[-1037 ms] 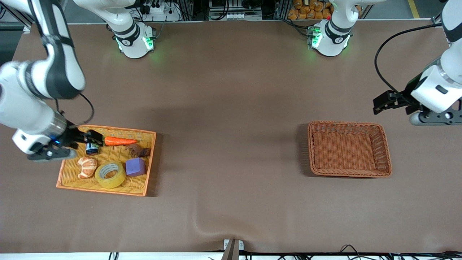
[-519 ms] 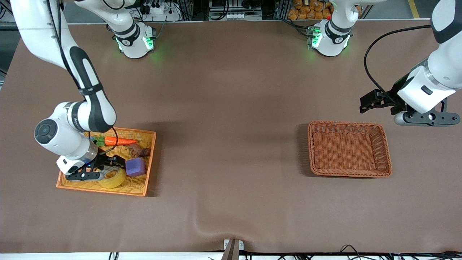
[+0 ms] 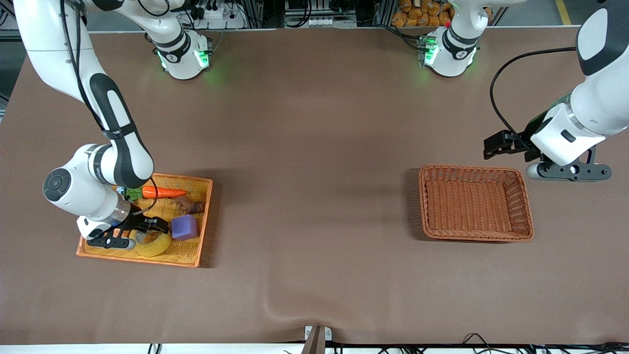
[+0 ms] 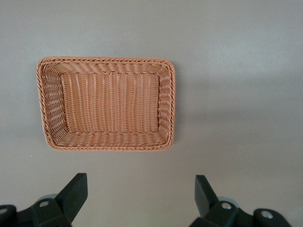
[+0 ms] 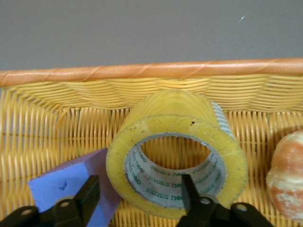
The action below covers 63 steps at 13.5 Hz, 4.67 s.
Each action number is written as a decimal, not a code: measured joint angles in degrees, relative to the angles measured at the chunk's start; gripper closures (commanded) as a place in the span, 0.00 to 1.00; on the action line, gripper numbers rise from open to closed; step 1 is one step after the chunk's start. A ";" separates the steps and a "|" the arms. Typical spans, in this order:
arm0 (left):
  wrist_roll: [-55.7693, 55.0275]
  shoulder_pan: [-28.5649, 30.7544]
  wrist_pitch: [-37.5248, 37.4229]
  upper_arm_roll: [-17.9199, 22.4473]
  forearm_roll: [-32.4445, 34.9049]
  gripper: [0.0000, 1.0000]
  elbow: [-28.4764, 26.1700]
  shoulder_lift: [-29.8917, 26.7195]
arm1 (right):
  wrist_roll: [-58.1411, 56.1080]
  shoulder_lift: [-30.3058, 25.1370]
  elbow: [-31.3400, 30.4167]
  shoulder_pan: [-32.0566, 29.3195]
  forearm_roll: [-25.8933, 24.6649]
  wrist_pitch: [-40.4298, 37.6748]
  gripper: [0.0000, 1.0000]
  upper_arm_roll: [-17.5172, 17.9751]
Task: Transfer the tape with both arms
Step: 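Close the right gripper on the tape roll's rim, then lift the tape roll and carry it toward the table middle, then grasp the tape with the left gripper while the right gripper holds it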
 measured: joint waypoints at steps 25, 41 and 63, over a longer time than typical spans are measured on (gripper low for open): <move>0.00 0.26 0.00 0.04 0.00 0.00 0.20 0.18 | -0.99 -6.14 5.20 0.58 -0.62 -12.53 1.00 0.20; 0.00 0.79 -0.09 0.08 0.00 0.00 -0.35 0.61 | 56.01 12.45 17.12 42.93 -0.70 3.97 0.98 1.50; -22.97 -28.99 31.32 0.19 0.27 0.00 0.95 28.85 | 11.40 -18.03 16.02 5.49 -5.86 -39.58 0.00 -1.68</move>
